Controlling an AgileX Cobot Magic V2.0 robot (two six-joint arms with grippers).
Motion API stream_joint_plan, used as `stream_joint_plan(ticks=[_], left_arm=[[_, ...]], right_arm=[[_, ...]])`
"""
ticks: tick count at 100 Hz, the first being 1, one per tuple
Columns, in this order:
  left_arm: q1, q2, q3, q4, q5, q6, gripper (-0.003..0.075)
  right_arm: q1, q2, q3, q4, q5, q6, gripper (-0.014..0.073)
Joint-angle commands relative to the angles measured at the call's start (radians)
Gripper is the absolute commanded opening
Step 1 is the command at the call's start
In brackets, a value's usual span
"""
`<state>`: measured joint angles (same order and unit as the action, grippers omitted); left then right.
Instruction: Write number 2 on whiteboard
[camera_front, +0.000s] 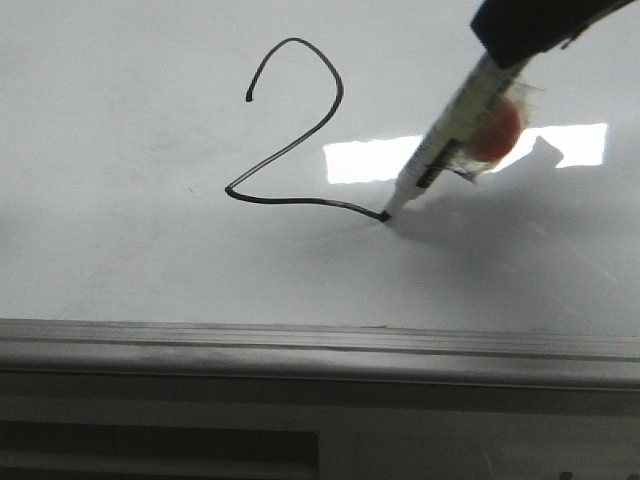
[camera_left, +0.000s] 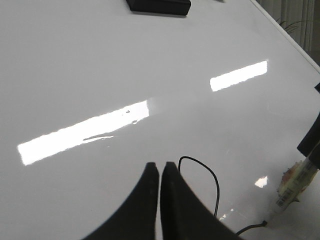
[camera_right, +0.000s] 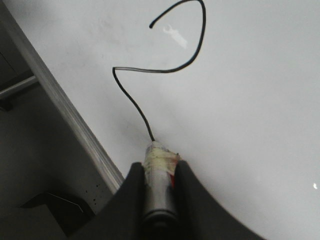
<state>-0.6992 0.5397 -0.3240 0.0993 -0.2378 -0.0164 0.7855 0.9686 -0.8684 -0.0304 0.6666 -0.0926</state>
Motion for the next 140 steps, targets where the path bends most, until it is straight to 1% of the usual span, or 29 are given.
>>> stream_joint_plan(ticks=[1, 17, 25, 32, 36, 41, 43, 46, 48, 53, 56, 60, 63, 71, 81, 92, 115, 119, 122, 126, 127, 129, 134, 136, 140], left_arm=[[0.003, 0.002, -0.028, -0.002, -0.087, -0.006, -0.0019], [0.003, 0.002, -0.028, 0.019, -0.102, -0.006, -0.0019], [0.003, 0.002, -0.028, 0.077, -0.125, -0.006, -0.0019], [-0.008, 0.002, -0.028, 0.143, -0.137, -0.006, -0.0016], [-0.021, 0.002, -0.028, 0.205, -0.142, -0.006, 0.0], [-0.04, 0.016, -0.028, 0.259, -0.142, -0.006, 0.0052], [-0.049, 0.021, -0.028, 0.272, -0.142, -0.006, 0.0087], [-0.067, 0.039, -0.028, 0.281, -0.142, -0.006, 0.0155], [-0.074, 0.048, -0.028, 0.286, -0.142, -0.006, 0.0185], [-0.106, 0.091, -0.028, 0.286, -0.142, -0.006, 0.0307], [-0.122, 0.115, -0.028, 0.286, -0.142, -0.006, 0.0353], [-0.144, 0.152, -0.028, 0.286, -0.147, -0.006, 0.0393], [-0.155, 0.171, -0.028, 0.286, -0.149, -0.006, 0.04], [-0.184, 0.249, -0.028, 0.289, -0.172, -0.002, 0.0387], [-0.187, 0.326, -0.028, 0.289, -0.218, -0.002, 0.0367], [-0.187, 0.391, -0.028, 0.289, -0.246, 0.0, 0.0366], [-0.187, 0.421, -0.028, 0.286, -0.281, 0.0, 0.0363], [-0.187, 0.421, -0.028, 0.287, -0.281, 0.0, 0.0332], [-0.187, 0.421, -0.028, 0.287, -0.279, 0.0, 0.0293], [-0.187, 0.421, -0.028, 0.287, -0.277, 0.0, 0.0213], [-0.187, 0.421, -0.028, 0.287, -0.277, 0.0, 0.0181], [-0.187, 0.421, -0.028, 0.289, -0.277, 0.0, 0.0148], [-0.187, 0.421, -0.028, 0.289, -0.277, 0.0, 0.0015], [-0.187, 0.421, -0.028, 0.289, -0.277, 0.0, -0.0015], [-0.187, 0.421, -0.028, 0.291, -0.277, 0.0, -0.0017]], right_arm=[[-0.008, -0.028, -0.019, -0.038, -0.033, 0.007, -0.005], [0.012, -0.054, -0.028, -0.018, -0.087, 0.01, -0.005], [0.046, -0.077, -0.04, -0.009, -0.124, 0.01, -0.005], [0.084, -0.079, -0.064, -0.001, -0.121, 0.01, -0.005], [0.108, -0.074, -0.08, 0.002, -0.114, 0.01, -0.005], [0.137, -0.058, -0.096, 0.002, -0.109, 0.01, -0.005], [0.148, -0.051, -0.104, 0.002, -0.109, 0.007, -0.005], [0.161, -0.041, -0.108, 0.002, -0.109, 0.0, -0.005], [0.17, -0.031, -0.114, 0.002, -0.109, -0.004, -0.005], [0.189, -0.007, -0.12, 0.002, -0.113, -0.013, -0.005], [0.198, 0.009, -0.125, 0.002, -0.113, -0.015, -0.005], [0.21, 0.032, -0.13, 0.002, -0.115, -0.018, -0.005], [0.217, 0.046, -0.135, 0.002, -0.119, -0.018, -0.005], [0.24, 0.081, -0.147, 0.002, -0.128, -0.018, -0.005], [0.272, 0.104, -0.168, 0.002, -0.141, -0.022, -0.005], [0.3, 0.106, -0.19, -0.009, -0.144, -0.022, -0.005], [0.302, 0.106, -0.195, -0.006, -0.121, -0.022, -0.005], [0.302, 0.106, -0.195, -0.004, -0.121, -0.022, -0.005], [0.302, 0.106, -0.195, 0.001, -0.123, -0.022, -0.005], [0.302, 0.106, -0.195, 0.003, -0.123, -0.022, -0.005], [0.302, 0.106, -0.195, 0.003, -0.123, -0.022, -0.005], [0.302, 0.106, -0.195, 0.003, -0.123, -0.022, -0.005], [0.302, 0.106, -0.195, 0.003, -0.123, -0.022, -0.005], [0.302, 0.106, -0.195, 0.003, -0.123, -0.022, -0.005], [0.302, 0.106, -0.195, 0.003, -0.123, -0.022, -0.005]])
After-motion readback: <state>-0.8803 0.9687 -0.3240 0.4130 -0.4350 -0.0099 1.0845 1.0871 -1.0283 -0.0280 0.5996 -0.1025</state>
